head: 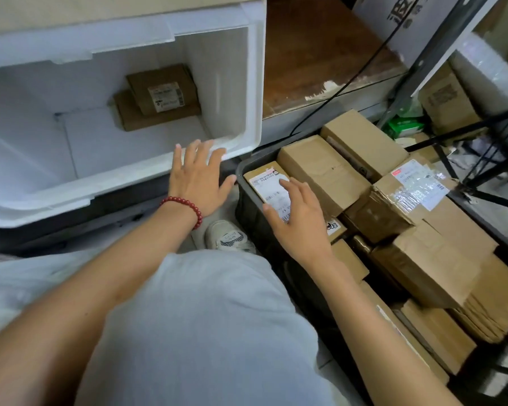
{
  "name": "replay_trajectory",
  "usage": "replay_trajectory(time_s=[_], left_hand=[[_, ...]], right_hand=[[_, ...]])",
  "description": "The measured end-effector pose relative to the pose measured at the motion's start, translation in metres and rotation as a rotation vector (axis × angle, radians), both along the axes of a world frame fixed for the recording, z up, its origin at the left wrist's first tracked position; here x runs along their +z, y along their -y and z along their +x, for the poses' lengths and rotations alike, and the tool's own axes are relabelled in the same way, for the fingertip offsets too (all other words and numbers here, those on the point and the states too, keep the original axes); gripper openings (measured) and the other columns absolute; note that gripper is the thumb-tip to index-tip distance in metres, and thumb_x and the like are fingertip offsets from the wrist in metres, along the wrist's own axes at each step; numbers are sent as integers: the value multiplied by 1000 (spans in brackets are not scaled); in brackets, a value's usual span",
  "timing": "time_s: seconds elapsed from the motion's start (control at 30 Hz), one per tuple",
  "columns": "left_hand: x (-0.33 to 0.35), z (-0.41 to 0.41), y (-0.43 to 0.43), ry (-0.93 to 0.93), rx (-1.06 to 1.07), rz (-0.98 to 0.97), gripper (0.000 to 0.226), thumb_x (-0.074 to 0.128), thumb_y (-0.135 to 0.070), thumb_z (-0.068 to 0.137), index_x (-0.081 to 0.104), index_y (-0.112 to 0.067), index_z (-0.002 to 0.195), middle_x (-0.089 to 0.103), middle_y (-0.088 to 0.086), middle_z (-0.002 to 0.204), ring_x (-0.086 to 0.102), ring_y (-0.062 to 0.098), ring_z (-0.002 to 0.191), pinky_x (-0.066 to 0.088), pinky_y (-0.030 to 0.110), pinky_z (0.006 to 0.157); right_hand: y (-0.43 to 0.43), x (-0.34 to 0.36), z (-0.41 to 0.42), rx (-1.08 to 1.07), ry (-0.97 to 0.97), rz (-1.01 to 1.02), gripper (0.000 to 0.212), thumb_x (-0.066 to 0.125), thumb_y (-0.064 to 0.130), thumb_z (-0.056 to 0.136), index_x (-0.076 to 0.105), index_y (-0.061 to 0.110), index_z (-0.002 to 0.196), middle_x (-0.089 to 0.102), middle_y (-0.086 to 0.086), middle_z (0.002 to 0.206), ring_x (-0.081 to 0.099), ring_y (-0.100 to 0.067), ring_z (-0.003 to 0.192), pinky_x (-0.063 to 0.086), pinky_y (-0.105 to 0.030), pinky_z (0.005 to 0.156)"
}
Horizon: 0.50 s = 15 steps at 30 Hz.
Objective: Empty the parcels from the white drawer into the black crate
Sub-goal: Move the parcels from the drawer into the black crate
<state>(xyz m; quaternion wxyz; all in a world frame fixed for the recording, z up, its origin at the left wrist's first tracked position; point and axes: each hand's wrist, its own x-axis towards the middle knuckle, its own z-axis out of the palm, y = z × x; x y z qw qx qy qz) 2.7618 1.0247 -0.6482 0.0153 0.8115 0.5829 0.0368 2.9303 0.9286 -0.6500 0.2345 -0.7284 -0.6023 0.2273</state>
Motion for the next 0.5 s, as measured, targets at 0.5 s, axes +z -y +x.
replay_trajectory(time_s=[0.5], left_hand=[[-16,-115,-100,-50,321,-111,67,36,-50,97,17,-15,151,16,12,157,14,32,144,9,53,117]], right_hand=[[-199,1,-104,503,288,24,62,51,40,97,30,11,147,26,-14,153,25,-32,142,25,-39,115]])
